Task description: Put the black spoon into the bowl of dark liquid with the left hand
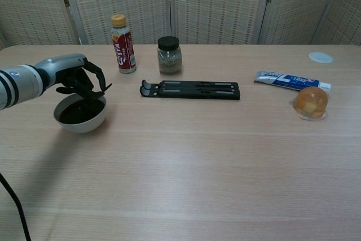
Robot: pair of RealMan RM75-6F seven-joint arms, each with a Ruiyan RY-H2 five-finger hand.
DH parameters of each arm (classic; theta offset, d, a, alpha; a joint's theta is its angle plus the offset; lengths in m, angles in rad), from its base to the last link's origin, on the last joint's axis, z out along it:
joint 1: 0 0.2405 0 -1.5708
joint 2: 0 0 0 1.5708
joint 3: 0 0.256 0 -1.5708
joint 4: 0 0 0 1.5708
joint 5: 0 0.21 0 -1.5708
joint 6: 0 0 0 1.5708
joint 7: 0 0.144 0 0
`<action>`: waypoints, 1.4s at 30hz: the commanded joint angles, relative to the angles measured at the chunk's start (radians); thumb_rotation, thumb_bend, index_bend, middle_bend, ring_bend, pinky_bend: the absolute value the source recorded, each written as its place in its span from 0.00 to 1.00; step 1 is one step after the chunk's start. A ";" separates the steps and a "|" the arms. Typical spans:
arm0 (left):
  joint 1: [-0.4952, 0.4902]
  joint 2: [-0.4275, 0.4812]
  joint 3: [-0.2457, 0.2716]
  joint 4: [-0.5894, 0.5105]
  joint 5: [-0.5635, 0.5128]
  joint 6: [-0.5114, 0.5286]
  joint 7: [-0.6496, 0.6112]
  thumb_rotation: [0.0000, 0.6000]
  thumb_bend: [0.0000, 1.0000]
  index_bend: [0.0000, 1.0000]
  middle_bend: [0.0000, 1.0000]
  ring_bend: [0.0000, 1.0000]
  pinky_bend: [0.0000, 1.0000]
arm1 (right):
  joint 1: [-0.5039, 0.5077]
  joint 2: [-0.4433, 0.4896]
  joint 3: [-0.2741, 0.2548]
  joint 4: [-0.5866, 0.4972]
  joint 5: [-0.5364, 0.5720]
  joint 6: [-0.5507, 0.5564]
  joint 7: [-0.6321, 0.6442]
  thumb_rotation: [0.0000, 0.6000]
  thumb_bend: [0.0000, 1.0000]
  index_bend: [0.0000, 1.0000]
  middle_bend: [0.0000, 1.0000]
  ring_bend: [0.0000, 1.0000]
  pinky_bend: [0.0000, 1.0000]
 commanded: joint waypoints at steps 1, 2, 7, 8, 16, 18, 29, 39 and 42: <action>0.010 0.012 0.010 -0.011 -0.002 0.004 0.005 1.00 0.59 0.67 1.00 0.94 1.00 | 0.001 0.000 0.000 0.002 -0.001 -0.001 0.002 1.00 0.17 0.03 0.07 0.09 0.12; 0.014 0.016 0.013 -0.015 -0.002 0.006 0.005 1.00 0.59 0.67 1.00 0.94 1.00 | 0.000 0.000 -0.001 0.003 -0.001 -0.002 0.004 1.00 0.17 0.03 0.07 0.09 0.12; 0.029 0.035 0.027 -0.049 0.006 0.008 0.003 1.00 0.59 0.67 1.00 0.94 1.00 | -0.001 -0.002 -0.001 0.009 0.001 -0.003 0.010 1.00 0.17 0.03 0.07 0.09 0.12; 0.030 0.037 0.030 -0.056 0.009 0.006 0.003 1.00 0.59 0.67 1.00 0.94 1.00 | -0.001 -0.003 -0.001 0.010 0.001 -0.004 0.010 1.00 0.17 0.03 0.07 0.09 0.12; 0.009 0.019 0.030 -0.073 0.023 0.000 0.019 1.00 0.59 0.67 1.00 0.94 1.00 | 0.005 0.014 -0.017 0.006 -0.003 -0.037 0.013 1.00 0.17 0.03 0.07 0.09 0.12; 0.001 0.009 0.025 -0.064 0.019 -0.001 0.022 1.00 0.59 0.67 1.00 0.94 1.00 | 0.008 0.019 -0.023 0.006 -0.013 -0.042 0.018 1.00 0.17 0.04 0.07 0.09 0.12; -0.035 -0.005 -0.006 0.014 -0.041 -0.019 0.039 1.00 0.59 0.68 1.00 0.94 1.00 | 0.045 0.028 -0.065 0.031 -0.126 -0.061 0.046 1.00 0.21 0.03 0.07 0.09 0.11; 0.015 0.054 0.036 -0.057 -0.014 -0.003 0.026 1.00 0.59 0.68 1.00 0.94 1.00 | 0.057 0.016 -0.063 0.044 -0.135 -0.053 0.056 1.00 0.21 0.03 0.07 0.09 0.11; 0.026 0.058 0.047 -0.080 0.006 -0.001 0.017 1.00 0.59 0.68 1.00 0.94 1.00 | 0.056 0.014 -0.065 0.046 -0.132 -0.052 0.057 1.00 0.21 0.03 0.07 0.09 0.11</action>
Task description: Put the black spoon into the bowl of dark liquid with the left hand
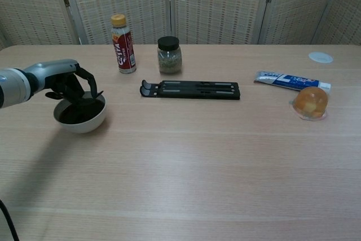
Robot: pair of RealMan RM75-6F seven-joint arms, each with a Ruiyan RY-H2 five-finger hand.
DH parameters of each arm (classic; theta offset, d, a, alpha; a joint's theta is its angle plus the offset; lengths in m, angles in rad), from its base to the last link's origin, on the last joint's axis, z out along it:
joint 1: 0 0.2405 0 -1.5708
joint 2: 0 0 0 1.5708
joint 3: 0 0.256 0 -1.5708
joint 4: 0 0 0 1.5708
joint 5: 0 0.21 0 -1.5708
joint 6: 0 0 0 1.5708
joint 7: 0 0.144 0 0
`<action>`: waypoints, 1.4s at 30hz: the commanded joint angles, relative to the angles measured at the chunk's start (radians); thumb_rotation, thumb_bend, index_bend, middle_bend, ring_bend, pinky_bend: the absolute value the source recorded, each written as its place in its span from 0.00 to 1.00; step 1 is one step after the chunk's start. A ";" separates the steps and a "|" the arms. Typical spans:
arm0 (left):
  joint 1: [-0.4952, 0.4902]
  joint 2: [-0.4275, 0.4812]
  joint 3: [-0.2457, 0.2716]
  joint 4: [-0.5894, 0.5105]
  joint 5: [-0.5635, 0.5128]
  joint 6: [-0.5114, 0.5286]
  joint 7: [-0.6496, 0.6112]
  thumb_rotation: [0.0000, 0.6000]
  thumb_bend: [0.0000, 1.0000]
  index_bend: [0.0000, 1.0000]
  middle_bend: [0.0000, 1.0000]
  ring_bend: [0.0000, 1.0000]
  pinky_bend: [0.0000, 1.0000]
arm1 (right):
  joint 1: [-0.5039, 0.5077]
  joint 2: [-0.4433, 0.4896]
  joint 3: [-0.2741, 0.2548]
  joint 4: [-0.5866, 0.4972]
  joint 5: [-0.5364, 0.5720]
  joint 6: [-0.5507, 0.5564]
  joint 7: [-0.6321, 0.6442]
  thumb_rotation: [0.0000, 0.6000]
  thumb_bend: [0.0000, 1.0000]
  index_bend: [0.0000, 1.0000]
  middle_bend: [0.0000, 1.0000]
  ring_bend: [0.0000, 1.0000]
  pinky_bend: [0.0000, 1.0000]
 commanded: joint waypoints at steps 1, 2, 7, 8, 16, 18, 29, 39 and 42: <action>0.009 0.002 0.010 -0.017 0.018 0.004 -0.009 1.00 0.59 0.68 1.00 0.94 1.00 | -0.001 -0.001 -0.001 0.001 0.002 0.001 0.001 1.00 0.21 0.03 0.07 0.09 0.11; 0.009 -0.002 0.010 -0.021 0.025 0.005 -0.012 1.00 0.59 0.68 1.00 0.94 1.00 | -0.002 -0.001 -0.001 0.001 0.003 0.003 0.002 1.00 0.21 0.04 0.07 0.09 0.11; -0.009 -0.031 -0.001 -0.011 0.034 -0.002 -0.014 1.00 0.59 0.68 1.00 0.94 1.00 | -0.010 0.000 -0.004 0.000 0.010 0.012 0.004 1.00 0.21 0.03 0.07 0.09 0.11; -0.014 -0.038 -0.004 -0.004 0.032 -0.003 -0.013 1.00 0.59 0.68 1.00 0.94 1.00 | -0.012 0.001 -0.005 0.000 0.012 0.014 0.004 1.00 0.21 0.03 0.07 0.09 0.11; -0.047 -0.081 -0.042 0.089 -0.033 -0.010 -0.005 1.00 0.59 0.68 1.00 0.94 1.00 | -0.024 -0.002 -0.006 0.003 0.020 0.029 0.012 1.00 0.21 0.03 0.07 0.09 0.11; -0.046 -0.077 -0.045 0.097 -0.046 -0.010 -0.004 1.00 0.59 0.68 1.00 0.94 1.00 | -0.024 -0.003 -0.006 0.005 0.021 0.028 0.014 1.00 0.21 0.03 0.07 0.09 0.11; -0.001 -0.002 -0.007 0.011 -0.035 -0.006 -0.002 1.00 0.59 0.68 1.00 0.94 1.00 | -0.019 -0.009 -0.004 0.012 0.023 0.024 0.019 1.00 0.21 0.03 0.07 0.09 0.11; -0.030 -0.049 -0.013 0.017 -0.012 -0.013 0.005 1.00 0.59 0.68 1.00 0.94 1.00 | -0.035 -0.007 -0.008 0.013 0.029 0.040 0.024 1.00 0.21 0.03 0.07 0.09 0.11; -0.046 -0.066 -0.025 0.039 -0.027 -0.017 0.010 1.00 0.59 0.68 1.00 0.94 1.00 | -0.038 -0.007 -0.008 0.014 0.031 0.044 0.026 1.00 0.21 0.03 0.07 0.09 0.11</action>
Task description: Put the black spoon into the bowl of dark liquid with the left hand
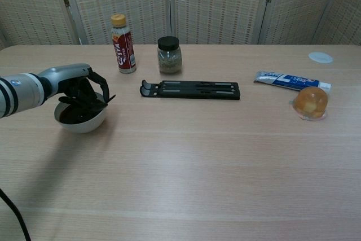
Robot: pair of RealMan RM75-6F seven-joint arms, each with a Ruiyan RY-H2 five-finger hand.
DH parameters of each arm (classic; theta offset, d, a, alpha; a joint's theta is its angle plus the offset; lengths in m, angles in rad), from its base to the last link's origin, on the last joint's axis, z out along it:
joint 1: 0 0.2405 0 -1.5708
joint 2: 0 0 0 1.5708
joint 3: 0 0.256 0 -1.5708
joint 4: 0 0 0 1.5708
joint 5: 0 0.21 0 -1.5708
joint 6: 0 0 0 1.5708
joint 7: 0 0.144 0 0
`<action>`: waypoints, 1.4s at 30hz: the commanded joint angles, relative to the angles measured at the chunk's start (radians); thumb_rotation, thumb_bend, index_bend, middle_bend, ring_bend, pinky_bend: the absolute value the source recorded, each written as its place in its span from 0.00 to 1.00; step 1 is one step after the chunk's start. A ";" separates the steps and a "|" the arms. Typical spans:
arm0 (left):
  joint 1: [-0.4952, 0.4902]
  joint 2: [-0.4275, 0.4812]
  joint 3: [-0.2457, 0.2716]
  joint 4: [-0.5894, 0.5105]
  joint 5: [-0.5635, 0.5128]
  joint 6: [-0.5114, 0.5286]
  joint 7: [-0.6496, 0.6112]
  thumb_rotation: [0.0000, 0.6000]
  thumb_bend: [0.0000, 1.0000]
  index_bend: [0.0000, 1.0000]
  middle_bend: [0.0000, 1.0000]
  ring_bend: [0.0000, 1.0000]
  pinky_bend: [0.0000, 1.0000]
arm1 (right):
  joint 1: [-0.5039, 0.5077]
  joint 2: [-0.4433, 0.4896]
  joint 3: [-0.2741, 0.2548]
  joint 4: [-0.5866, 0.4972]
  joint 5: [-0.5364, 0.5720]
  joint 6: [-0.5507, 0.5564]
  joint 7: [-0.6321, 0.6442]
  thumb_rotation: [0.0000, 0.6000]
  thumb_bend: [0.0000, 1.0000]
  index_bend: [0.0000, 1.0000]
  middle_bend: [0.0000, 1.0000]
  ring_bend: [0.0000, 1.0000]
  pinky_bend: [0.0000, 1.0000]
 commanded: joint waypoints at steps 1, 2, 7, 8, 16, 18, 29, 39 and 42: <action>-0.018 -0.018 -0.013 0.027 -0.017 -0.003 0.011 1.00 0.59 0.68 1.00 0.94 1.00 | -0.002 0.000 0.000 0.001 0.002 0.002 0.002 1.00 0.21 0.03 0.07 0.09 0.11; -0.022 -0.021 -0.013 0.037 -0.021 0.001 0.019 1.00 0.59 0.68 1.00 0.94 1.00 | -0.003 -0.001 0.001 0.002 0.003 0.003 0.003 1.00 0.21 0.03 0.07 0.09 0.11; -0.019 -0.014 -0.021 0.047 -0.048 0.023 0.032 1.00 0.59 0.68 1.00 0.94 1.00 | -0.003 -0.004 0.003 0.008 0.003 0.005 0.009 1.00 0.21 0.03 0.07 0.09 0.11; -0.014 -0.007 -0.020 0.038 -0.046 0.029 0.031 1.00 0.59 0.67 1.00 0.94 1.00 | -0.003 -0.005 0.003 0.009 0.002 0.005 0.009 1.00 0.21 0.03 0.07 0.09 0.11; 0.049 0.067 0.020 -0.089 0.035 0.102 0.028 1.00 0.34 0.29 0.85 0.79 1.00 | 0.009 -0.008 0.009 0.016 -0.004 -0.002 0.013 1.00 0.21 0.03 0.07 0.09 0.11; 0.061 0.077 0.026 -0.110 0.059 0.122 0.026 1.00 0.28 0.19 0.74 0.70 1.00 | 0.013 -0.007 0.011 0.016 -0.005 -0.003 0.013 1.00 0.21 0.03 0.07 0.09 0.11; 0.156 0.128 0.045 -0.189 0.225 0.344 0.034 1.00 0.25 0.08 0.32 0.29 0.60 | 0.014 0.000 0.018 0.017 0.005 -0.001 0.019 1.00 0.21 0.03 0.07 0.09 0.11; 0.332 0.188 0.149 -0.180 0.431 0.642 0.110 1.00 0.25 0.20 0.32 0.29 0.48 | 0.032 -0.005 0.019 0.009 0.019 -0.045 0.007 1.00 0.22 0.03 0.07 0.09 0.11; 0.391 0.212 0.183 -0.208 0.476 0.717 0.143 1.00 0.25 0.21 0.32 0.28 0.42 | 0.045 -0.008 0.019 0.005 0.006 -0.053 0.016 1.00 0.22 0.04 0.07 0.09 0.11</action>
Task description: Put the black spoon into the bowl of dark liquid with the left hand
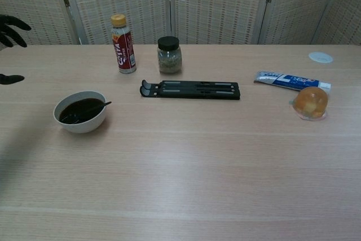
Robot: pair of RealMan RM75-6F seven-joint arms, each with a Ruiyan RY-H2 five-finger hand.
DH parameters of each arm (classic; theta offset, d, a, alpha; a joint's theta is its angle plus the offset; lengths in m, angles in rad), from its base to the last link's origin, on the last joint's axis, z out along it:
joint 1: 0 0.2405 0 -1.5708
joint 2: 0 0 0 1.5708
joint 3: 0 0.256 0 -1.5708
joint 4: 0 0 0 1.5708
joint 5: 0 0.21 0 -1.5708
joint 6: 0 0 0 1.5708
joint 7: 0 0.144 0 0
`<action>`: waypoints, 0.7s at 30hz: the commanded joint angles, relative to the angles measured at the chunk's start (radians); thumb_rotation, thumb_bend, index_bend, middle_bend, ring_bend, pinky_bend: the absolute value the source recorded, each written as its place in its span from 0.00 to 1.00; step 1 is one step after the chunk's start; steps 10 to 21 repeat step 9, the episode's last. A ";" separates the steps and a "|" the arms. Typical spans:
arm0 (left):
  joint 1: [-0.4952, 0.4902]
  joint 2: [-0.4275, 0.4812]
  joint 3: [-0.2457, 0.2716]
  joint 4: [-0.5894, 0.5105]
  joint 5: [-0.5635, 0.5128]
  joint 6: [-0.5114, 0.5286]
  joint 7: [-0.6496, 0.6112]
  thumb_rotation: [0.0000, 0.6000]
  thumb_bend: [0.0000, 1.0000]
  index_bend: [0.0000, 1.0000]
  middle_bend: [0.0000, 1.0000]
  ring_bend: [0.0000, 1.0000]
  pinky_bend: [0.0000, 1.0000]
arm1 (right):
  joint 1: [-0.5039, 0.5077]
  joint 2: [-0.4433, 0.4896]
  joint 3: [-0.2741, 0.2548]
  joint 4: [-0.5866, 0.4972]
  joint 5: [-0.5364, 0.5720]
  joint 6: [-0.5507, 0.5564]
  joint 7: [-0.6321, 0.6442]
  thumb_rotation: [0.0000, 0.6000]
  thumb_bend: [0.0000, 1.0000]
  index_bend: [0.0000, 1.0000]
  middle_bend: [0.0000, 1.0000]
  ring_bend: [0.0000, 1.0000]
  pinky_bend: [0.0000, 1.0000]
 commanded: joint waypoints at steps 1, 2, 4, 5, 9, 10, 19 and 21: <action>0.077 0.036 0.055 -0.037 0.065 0.090 0.050 1.00 0.25 0.21 0.32 0.28 0.40 | 0.011 -0.001 0.000 -0.004 -0.010 -0.008 0.010 1.00 0.22 0.04 0.07 0.09 0.11; 0.091 0.041 0.066 -0.045 0.077 0.104 0.059 1.00 0.25 0.21 0.32 0.28 0.39 | 0.014 0.000 0.000 -0.005 -0.012 -0.011 0.011 1.00 0.22 0.03 0.07 0.09 0.11; 0.122 0.052 0.092 -0.065 0.101 0.128 0.085 1.00 0.25 0.21 0.31 0.27 0.36 | 0.020 0.003 0.002 -0.009 -0.013 -0.015 0.011 1.00 0.21 0.03 0.07 0.09 0.10; 0.133 0.054 0.102 -0.069 0.112 0.139 0.100 1.00 0.25 0.21 0.31 0.27 0.35 | 0.022 0.005 0.002 -0.012 -0.013 -0.017 0.014 1.00 0.21 0.04 0.07 0.08 0.10; 0.174 0.063 0.138 -0.085 0.148 0.163 0.163 1.00 0.25 0.21 0.32 0.27 0.35 | 0.029 0.017 0.006 -0.019 -0.010 -0.023 0.032 1.00 0.21 0.03 0.07 0.07 0.07; 0.174 0.063 0.138 -0.085 0.148 0.163 0.163 1.00 0.25 0.21 0.32 0.27 0.35 | 0.029 0.017 0.006 -0.019 -0.010 -0.023 0.032 1.00 0.21 0.03 0.07 0.07 0.07; 0.174 0.063 0.138 -0.085 0.148 0.163 0.163 1.00 0.25 0.21 0.32 0.27 0.35 | 0.029 0.017 0.006 -0.019 -0.010 -0.023 0.032 1.00 0.21 0.03 0.07 0.07 0.07; 0.174 0.063 0.138 -0.085 0.148 0.163 0.163 1.00 0.25 0.21 0.32 0.27 0.35 | 0.029 0.017 0.006 -0.019 -0.010 -0.023 0.032 1.00 0.21 0.03 0.07 0.07 0.07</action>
